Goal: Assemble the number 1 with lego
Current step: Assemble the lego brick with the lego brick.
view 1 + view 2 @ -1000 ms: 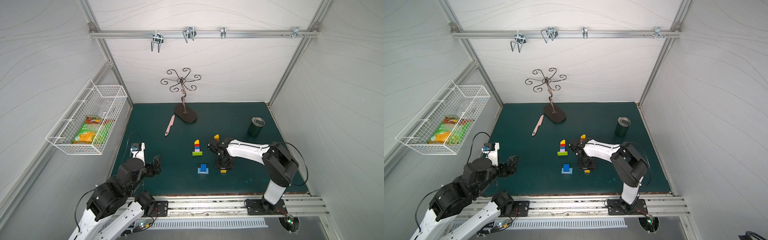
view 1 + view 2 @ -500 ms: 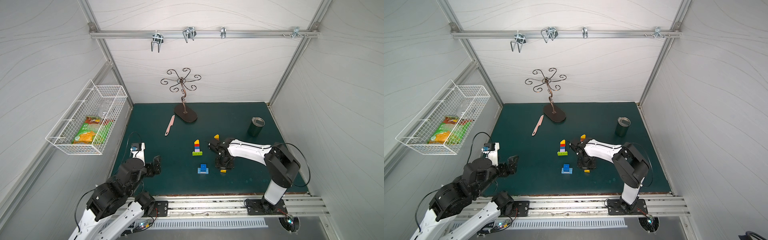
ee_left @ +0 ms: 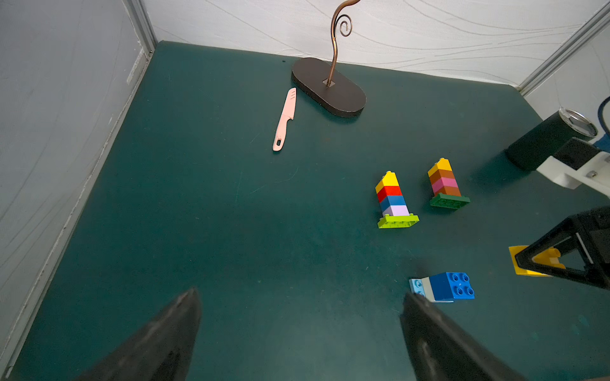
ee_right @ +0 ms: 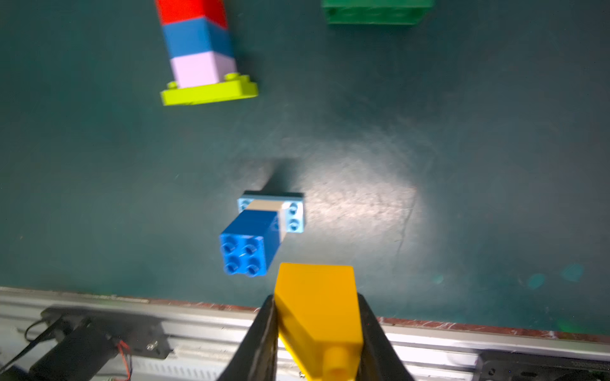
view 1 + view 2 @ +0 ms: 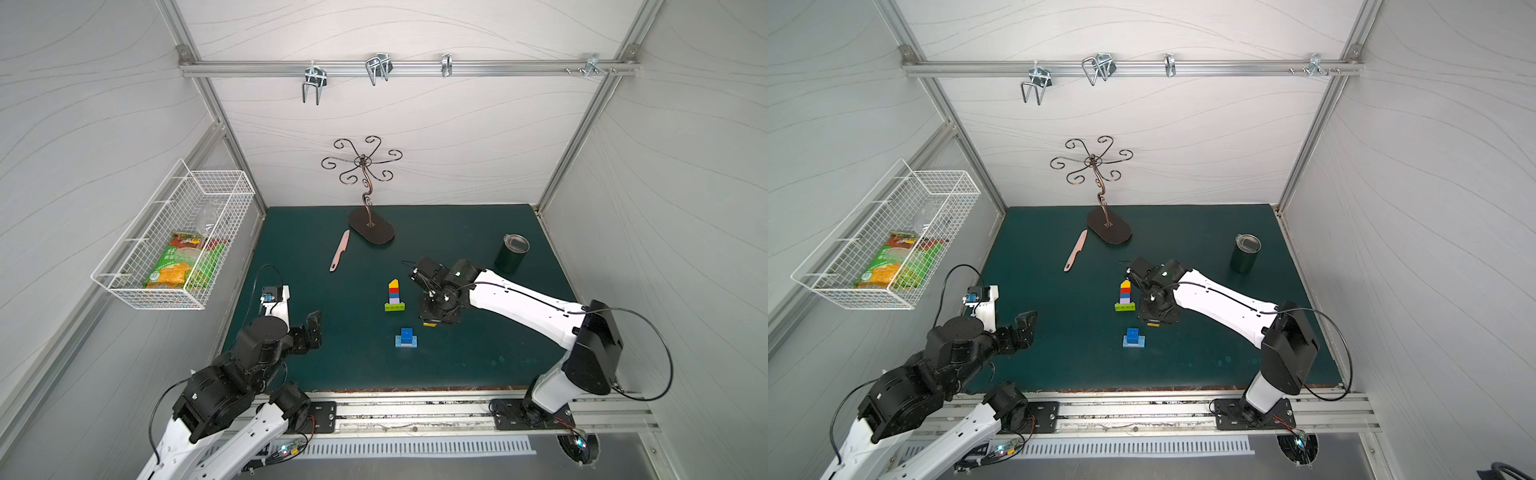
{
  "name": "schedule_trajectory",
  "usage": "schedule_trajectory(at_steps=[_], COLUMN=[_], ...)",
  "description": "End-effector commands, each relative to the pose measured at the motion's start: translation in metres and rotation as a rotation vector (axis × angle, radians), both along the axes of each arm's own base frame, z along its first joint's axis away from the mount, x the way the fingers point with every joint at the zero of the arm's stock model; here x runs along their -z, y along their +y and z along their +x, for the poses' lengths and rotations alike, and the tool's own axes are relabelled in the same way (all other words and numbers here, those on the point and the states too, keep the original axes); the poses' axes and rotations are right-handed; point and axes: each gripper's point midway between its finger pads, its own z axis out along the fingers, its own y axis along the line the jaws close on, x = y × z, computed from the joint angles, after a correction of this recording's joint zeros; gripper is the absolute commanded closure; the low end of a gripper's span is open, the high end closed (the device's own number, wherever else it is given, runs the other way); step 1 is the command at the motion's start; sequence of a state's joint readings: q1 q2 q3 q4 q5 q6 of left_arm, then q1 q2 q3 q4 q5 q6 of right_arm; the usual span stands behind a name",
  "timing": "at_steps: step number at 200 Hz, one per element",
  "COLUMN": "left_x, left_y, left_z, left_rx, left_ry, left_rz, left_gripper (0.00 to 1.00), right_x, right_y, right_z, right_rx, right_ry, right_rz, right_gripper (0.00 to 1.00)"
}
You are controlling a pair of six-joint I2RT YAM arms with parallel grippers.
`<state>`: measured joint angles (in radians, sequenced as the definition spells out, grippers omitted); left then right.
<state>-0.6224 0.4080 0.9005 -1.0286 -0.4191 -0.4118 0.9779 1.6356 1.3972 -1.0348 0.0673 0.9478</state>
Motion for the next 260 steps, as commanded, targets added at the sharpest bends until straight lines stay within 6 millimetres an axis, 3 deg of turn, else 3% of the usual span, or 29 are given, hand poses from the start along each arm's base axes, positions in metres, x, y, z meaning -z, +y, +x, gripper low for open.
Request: schedule_trajectory(at_steps=[1,53,121,260], left_x=[-0.013,-0.014,-0.015,-0.014], left_y=[0.001,0.001,0.000,-0.003], left_z=[0.003,0.002,0.001,0.002], left_rx=[-0.012,-0.008,-0.002,0.018], left_ry=[-0.061,-0.066,-0.070,-0.069], left_rz=[-0.031,-0.035,-0.041,-0.044], left_gripper=[0.00,0.00,0.00,0.00], right_x=[0.007,0.010,0.032,0.051], right_y=[0.004,0.033,0.051,0.043], right_z=[-0.005,-0.006,-0.018,-0.030], right_rx=[0.000,-0.037,-0.059,-0.048], right_ry=[0.039,0.051,0.106,0.172], right_rz=[-0.058,-0.065,-0.079,-0.125], right_gripper=[0.88,0.89,0.91,0.92])
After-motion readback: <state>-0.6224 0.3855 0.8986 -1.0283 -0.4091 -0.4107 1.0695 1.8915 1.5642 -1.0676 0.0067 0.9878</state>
